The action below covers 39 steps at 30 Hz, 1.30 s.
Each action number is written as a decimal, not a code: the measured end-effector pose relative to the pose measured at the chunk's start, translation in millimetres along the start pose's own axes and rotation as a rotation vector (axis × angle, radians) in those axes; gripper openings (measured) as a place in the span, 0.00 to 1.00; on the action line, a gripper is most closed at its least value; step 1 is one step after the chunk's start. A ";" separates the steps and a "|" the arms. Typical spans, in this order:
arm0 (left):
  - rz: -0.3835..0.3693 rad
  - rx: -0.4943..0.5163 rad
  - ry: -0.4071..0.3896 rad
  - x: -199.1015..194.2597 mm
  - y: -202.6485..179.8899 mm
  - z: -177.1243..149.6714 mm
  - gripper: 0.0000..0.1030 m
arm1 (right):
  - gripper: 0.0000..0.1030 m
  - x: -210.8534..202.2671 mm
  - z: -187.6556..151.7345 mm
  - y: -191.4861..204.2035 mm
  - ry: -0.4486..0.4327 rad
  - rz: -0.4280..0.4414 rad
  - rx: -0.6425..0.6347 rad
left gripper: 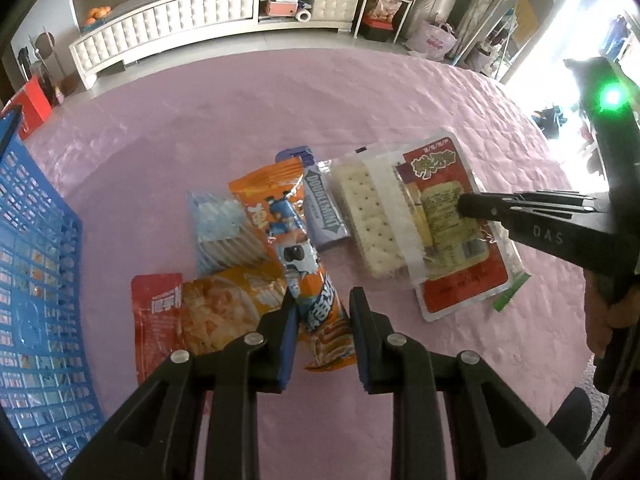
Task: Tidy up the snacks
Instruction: 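Carry both snacks over the blue basket and open both grippers to drop them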
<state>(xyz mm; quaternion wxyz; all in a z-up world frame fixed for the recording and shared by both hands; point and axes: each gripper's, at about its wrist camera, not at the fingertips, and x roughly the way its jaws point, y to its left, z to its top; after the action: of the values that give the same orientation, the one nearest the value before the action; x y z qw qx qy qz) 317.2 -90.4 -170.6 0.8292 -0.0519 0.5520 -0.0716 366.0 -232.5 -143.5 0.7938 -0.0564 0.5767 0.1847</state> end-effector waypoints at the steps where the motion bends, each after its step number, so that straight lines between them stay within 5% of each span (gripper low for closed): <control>1: -0.002 0.003 -0.006 -3.3 -0.3 -1.1 0.21 | 0.05 -4.8 -1.9 3.1 -0.008 0.003 -0.006; 13: -0.006 -0.008 -0.107 -70.2 10.9 -16.8 0.21 | 0.03 -70.9 -18.9 36.6 -0.110 -0.005 -0.024; 25: -0.013 -0.043 -0.243 -169.0 50.5 -43.2 0.21 | 0.03 -146.9 -23.1 124.2 -0.245 0.007 -0.127; 39: 0.089 -0.078 -0.275 -225.4 149.8 -77.7 0.21 | 0.03 -141.9 -5.6 234.3 -0.264 0.130 -0.258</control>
<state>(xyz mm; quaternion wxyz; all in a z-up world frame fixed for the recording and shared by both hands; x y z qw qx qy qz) 169.0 96.2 -20.6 0.8967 -0.0691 0.4372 -0.0056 239.2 -49.8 16.5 0.8351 -0.0957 0.4416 0.3137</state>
